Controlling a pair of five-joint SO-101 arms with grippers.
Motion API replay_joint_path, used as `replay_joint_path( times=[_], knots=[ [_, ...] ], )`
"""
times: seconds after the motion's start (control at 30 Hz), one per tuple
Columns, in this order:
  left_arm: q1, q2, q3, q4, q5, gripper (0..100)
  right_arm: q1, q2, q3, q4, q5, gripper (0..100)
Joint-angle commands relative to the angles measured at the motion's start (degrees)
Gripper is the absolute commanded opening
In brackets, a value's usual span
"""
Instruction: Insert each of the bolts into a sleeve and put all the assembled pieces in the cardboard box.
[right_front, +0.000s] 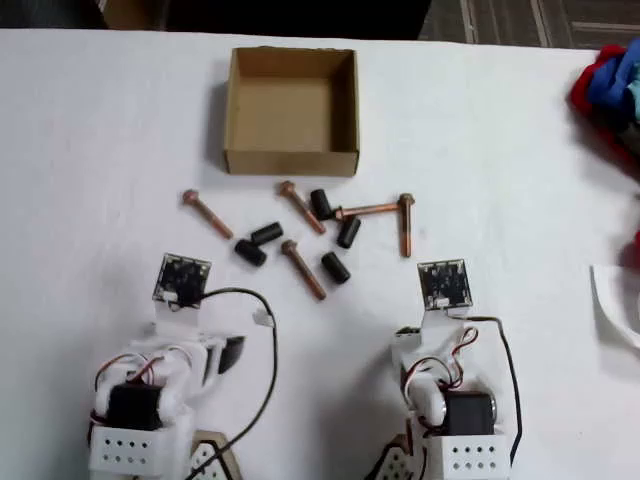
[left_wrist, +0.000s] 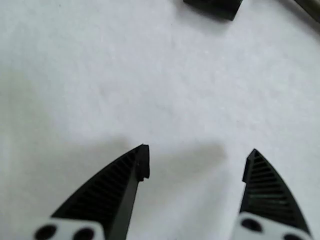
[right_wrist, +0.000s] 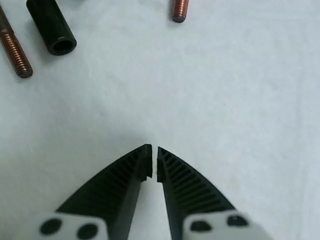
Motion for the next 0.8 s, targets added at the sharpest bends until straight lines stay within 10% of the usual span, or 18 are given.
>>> replay_joint_path(
  times=[0.0, 0.77],
  knots=[
    [-0.4, -1.5, 1.3, -0.9, -0.2, 31, 0.4, -0.2, 0.6, -0.5, -0.4, 2.2],
    [-0.4, -1.5, 1.3, -0.9, -0.2, 31, -5.1, -0.2, 0.6, -0.6, -0.6, 2.2]
  ],
)
